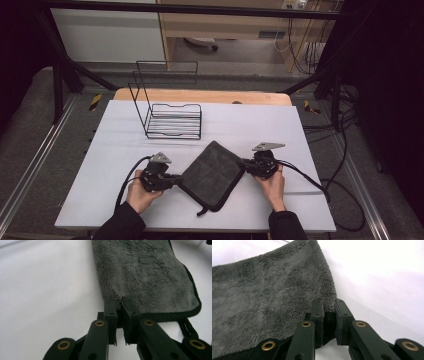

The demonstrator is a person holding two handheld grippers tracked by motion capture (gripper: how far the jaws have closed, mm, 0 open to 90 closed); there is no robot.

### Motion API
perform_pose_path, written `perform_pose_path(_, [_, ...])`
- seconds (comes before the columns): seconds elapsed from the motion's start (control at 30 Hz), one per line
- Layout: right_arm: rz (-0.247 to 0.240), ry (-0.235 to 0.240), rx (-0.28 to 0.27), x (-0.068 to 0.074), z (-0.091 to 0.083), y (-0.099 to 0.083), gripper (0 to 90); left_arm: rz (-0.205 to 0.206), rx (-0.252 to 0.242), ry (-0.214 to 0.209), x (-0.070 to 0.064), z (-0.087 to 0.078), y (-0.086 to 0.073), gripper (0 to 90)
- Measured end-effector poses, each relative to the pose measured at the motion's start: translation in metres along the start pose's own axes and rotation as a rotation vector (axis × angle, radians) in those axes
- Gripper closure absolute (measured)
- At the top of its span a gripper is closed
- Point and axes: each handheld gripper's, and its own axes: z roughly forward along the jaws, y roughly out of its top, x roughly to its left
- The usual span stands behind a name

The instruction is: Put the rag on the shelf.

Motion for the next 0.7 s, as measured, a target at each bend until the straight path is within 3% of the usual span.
perform_pose_path(0.2, [-0.064,0.013,0.012,0.012,0.012,0.010,80.3,0.021,-0.004,0.019,-0.015,-0.010,-0.020,82.3])
perform_pose_path(0.4, [-0.127,0.037,0.019,0.022,0.026,0.021,80.3,-0.009,-0.006,0.015,-0.027,-0.018,-0.035,82.1])
perform_pose_path(0.53, [-0.140,0.038,0.025,0.025,0.033,0.024,78.5,-0.012,-0.007,0.023,-0.030,-0.020,-0.035,80.0])
perform_pose_path(0.6, [-0.120,0.017,0.015,0.024,0.033,0.024,65.7,-0.023,-0.015,0.018,-0.025,-0.022,-0.030,73.7])
perform_pose_path(0.7, [-0.103,-0.006,-0.037,0.023,0.024,0.024,56.5,-0.029,-0.040,0.014,-0.020,-0.025,-0.023,60.1])
